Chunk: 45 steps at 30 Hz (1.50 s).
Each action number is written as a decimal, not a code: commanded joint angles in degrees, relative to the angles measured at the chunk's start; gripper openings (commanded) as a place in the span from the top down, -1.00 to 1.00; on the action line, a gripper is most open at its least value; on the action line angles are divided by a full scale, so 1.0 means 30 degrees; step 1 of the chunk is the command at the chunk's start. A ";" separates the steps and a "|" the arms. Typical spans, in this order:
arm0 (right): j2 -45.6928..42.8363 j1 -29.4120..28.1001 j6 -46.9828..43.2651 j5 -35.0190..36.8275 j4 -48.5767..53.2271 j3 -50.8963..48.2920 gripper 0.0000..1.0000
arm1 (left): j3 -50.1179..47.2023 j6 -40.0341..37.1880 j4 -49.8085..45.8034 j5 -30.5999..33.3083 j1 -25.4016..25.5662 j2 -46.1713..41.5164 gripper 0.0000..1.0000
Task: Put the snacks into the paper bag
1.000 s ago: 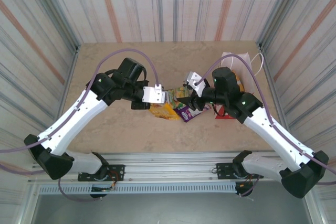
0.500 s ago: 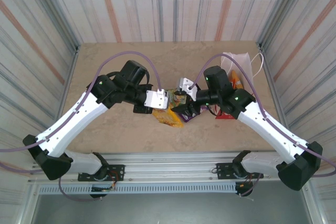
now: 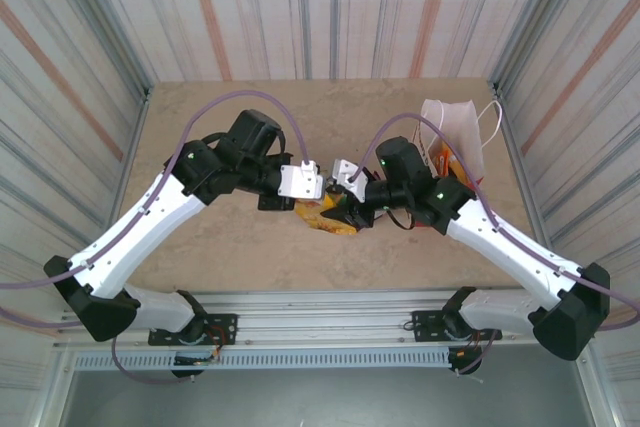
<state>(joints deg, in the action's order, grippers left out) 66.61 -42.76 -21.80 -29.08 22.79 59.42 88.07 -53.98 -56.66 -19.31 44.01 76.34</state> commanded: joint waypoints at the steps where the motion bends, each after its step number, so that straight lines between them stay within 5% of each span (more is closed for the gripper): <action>1: -0.0007 -0.0208 0.0236 0.1524 -0.1117 -0.0465 0.15 | 0.0636 0.0803 0.0588 0.0052 0.0125 0.0084 1.00; 6: -0.1204 -0.0196 0.0462 0.2268 -0.2522 -0.1387 0.73 | 0.0473 0.1601 0.1500 0.1551 0.0125 0.0088 1.00; 11: -0.2294 -0.0206 0.0739 0.2961 -0.3171 -0.1806 0.98 | -0.0073 0.2358 0.2592 0.2971 0.0125 0.0076 0.79; 17: -0.3215 -0.0113 0.1499 0.4442 -0.3592 -0.1909 1.00 | -0.0552 0.4155 0.4138 0.4983 0.0118 0.0023 -0.08; 23: -0.4125 0.1028 0.3948 0.5753 -0.4320 -0.1041 1.00 | -0.1245 0.7703 0.5748 0.6642 -0.0648 -0.0004 -0.64; 32: -0.3175 0.4019 0.8215 0.8058 -0.3553 0.3255 1.00 | -0.3749 1.5100 0.8126 0.5425 -0.2931 0.0032 -0.81; 45: -0.2153 1.0163 1.0999 1.0536 -0.1979 0.7464 1.00 | -0.4719 1.7575 0.8865 0.4913 -0.3002 0.1871 -0.80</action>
<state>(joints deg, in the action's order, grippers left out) 61.28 -14.55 8.08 -1.98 13.41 80.79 74.00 -3.73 -31.22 -3.55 35.24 81.56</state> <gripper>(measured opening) 0.048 0.903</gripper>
